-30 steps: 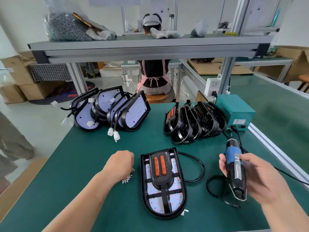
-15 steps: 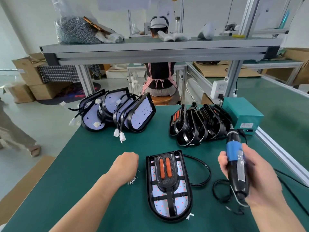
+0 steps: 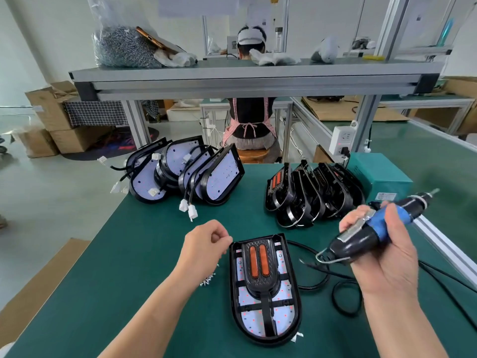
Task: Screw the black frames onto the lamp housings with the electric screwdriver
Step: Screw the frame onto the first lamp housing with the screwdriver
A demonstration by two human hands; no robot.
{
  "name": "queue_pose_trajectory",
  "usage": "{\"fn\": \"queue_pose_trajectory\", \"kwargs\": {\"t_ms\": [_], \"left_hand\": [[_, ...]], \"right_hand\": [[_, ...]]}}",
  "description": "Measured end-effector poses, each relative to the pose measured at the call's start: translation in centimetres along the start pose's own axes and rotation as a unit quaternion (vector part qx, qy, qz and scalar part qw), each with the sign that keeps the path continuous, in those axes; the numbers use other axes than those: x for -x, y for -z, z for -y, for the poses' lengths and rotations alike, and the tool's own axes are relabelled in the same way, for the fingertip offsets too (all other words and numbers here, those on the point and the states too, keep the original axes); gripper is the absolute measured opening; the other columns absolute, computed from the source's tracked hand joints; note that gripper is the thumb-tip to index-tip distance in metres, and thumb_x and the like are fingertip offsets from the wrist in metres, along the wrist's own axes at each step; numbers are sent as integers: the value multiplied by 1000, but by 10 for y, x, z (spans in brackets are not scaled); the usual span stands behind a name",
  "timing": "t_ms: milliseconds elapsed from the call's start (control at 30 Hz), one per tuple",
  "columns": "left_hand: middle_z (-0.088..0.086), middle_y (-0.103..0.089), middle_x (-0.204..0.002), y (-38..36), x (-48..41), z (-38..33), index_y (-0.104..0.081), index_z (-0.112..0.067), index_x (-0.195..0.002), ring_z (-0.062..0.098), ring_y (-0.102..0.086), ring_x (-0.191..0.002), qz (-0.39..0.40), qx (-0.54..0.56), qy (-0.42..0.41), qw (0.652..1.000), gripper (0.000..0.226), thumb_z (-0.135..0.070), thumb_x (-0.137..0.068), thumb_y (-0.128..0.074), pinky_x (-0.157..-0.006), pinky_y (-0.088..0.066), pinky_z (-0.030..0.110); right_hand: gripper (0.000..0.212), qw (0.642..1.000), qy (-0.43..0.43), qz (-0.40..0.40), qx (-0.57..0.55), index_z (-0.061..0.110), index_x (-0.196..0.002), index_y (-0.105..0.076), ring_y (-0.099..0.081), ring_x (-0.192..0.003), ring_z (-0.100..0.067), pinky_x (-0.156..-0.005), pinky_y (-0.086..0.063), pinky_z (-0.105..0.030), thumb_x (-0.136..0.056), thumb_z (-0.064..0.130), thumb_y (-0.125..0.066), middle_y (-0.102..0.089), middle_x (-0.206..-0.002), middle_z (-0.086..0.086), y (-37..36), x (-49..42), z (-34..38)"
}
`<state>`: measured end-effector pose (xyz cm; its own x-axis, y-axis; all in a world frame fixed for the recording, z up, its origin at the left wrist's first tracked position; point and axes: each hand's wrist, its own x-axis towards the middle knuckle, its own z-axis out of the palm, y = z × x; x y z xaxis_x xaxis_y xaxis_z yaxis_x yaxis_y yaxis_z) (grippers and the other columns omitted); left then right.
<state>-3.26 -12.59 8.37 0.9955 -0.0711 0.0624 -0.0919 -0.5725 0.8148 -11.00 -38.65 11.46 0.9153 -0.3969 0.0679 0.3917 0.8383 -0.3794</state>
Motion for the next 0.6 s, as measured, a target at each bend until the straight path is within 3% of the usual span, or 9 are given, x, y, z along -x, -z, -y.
{"fn": "queue_pose_trajectory", "kwargs": {"t_ms": [67,167,333,433,500,600], "left_hand": [[2,-70,-64,-4,8,-7,-68,-14,-78,10,-62,-61,25,103,19,994,14,-3,-87,-67,-68,-57,31],[2,-71,-67,-10,19,-18,-69,-8,-85,11,-66,-66,62,212,30,975,14,4,-89,-66,-63,-55,20],[0,-72,-78,-9,36,-42,-73,-17,-82,9,-65,-74,92,280,-17,955,13,-9,-92,-70,-71,-53,17],[-7,-73,-93,-5,41,-65,-74,-24,-77,5,-66,-90,155,323,-57,932,4,-24,-81,-75,-83,-52,15],[-5,-73,-107,-7,40,-79,-74,-22,-74,8,-65,-108,194,367,-48,909,3,-24,-77,-75,-100,-49,23],[15,-64,-110,-13,33,-91,-73,-16,-76,25,-61,-107,246,451,-15,858,4,-17,-76,-77,-106,-47,35]], "right_hand": [[23,999,31,-12,35,23,-110,-51,-56,-79,-11,-82,-54,-26,-92,24,-65,-57,-89,2,-6,-6,0],[32,993,80,-15,87,25,-119,-44,-60,-80,-14,-81,-57,-30,-95,25,-65,-68,-97,-4,-9,-10,1],[20,976,97,-1,194,22,-118,-47,-63,-80,-14,-72,-58,-30,-101,28,-56,-71,-108,-9,-12,-7,0],[32,952,42,-9,302,10,-116,-56,-61,-69,-17,-56,-56,-29,-103,39,-51,-69,-92,-9,-10,-3,-2],[38,941,-27,28,335,5,-113,-57,-59,-61,-18,-49,-54,-29,-99,40,-54,-66,-87,-12,-9,2,-4],[37,905,-119,129,389,6,-113,-56,-60,-62,-24,-49,-52,-31,-92,36,-62,-65,-92,-21,-6,9,-8]]}}
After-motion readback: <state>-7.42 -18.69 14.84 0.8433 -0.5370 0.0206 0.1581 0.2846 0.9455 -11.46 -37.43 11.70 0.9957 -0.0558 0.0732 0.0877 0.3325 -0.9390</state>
